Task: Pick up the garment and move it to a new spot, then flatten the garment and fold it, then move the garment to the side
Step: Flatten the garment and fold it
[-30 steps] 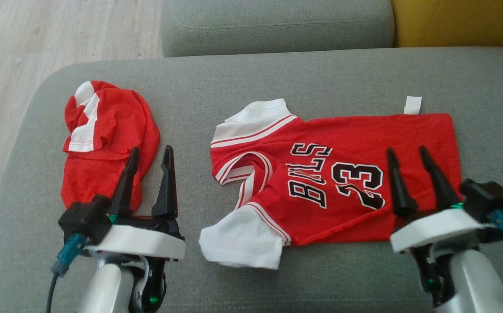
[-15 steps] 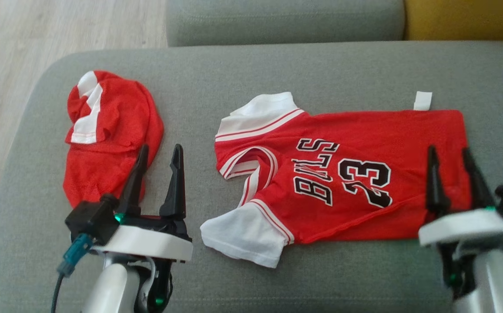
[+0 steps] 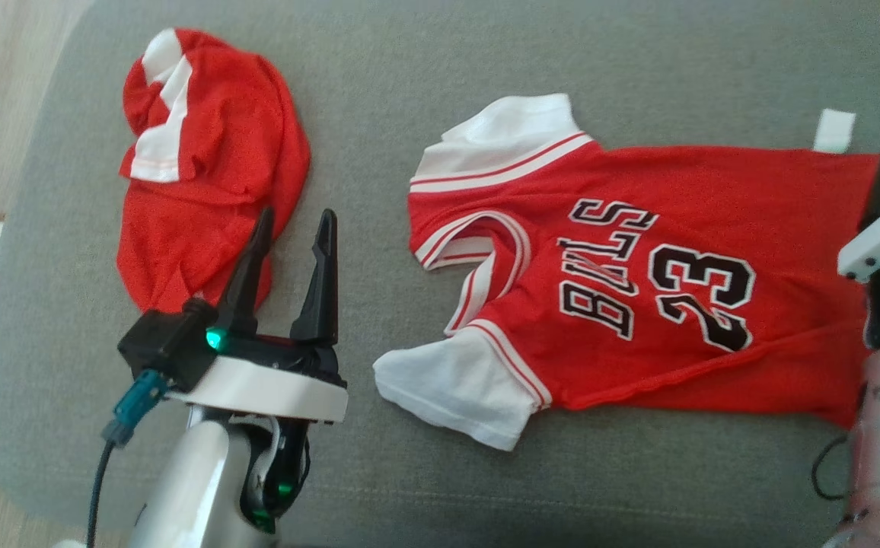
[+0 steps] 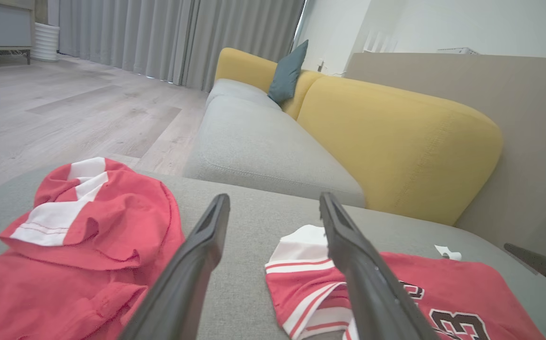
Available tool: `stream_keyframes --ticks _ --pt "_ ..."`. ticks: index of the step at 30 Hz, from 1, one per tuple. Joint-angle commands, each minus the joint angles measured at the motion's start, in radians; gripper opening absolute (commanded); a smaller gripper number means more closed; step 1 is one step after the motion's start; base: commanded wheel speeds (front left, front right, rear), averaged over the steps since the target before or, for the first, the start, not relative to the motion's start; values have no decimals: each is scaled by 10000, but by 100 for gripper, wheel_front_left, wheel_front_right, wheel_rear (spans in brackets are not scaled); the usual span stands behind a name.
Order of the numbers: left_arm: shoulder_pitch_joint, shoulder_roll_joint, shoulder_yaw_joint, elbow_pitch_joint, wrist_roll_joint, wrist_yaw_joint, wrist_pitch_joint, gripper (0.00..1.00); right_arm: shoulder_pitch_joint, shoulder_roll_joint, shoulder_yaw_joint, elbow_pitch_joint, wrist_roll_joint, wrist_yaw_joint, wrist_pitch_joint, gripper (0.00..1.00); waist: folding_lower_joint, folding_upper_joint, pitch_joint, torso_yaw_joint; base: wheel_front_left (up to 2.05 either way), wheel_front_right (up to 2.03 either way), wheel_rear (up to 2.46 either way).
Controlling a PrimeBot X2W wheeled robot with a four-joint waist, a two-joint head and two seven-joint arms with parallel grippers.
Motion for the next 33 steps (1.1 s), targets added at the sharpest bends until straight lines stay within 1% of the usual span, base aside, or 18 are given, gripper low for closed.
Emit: stream_keyframes --ticks 1,7,9,12,18,24,26,29,33 --pt "-391 43 325 -259 25 -49 -51 100 -591 -39 -87 -35 -575 75 141 100 0 0 376 301 0 0 0" --pt "-611 43 252 -232 -58 -73 -51 100 -1638 -39 -2015 1006 -2116 75 492 100 0 0 738 512 0 0 0" --pt "-668 43 239 -225 -80 -71 -51 100 -1882 -39 -2550 1172 -2647 75 527 100 0 0 817 542 0 0 0" --pt "-748 43 249 -227 -116 -63 -51 100 -2293 -39 -3223 1539 -3155 75 618 100 0 0 955 552 0 0 0" --pt "-887 43 232 -264 -163 -75 -51 100 -2970 -39 -4198 1962 -4095 75 767 100 0 0 1300 532 0 0 0" --pt "-1044 43 265 -242 -177 -124 -51 100 -3275 -39 -4733 2274 -4986 75 1189 100 0 0 1530 574 0 0 0" --pt "-1085 43 278 -230 -195 -119 -51 100 -3343 -39 -4914 2352 -5111 75 1298 0 0 0 1556 594 0 0 0" --pt "-1128 43 305 -228 -223 -104 -51 100 -3453 -39 -5088 2431 -5232 75 1340 0 0 0 1587 622 0 0 0" --pt "-1153 43 327 -224 -247 -112 -51 100 -3868 -39 -5057 2459 -5219 75 859 0 0 0 1622 667 0 0 0"
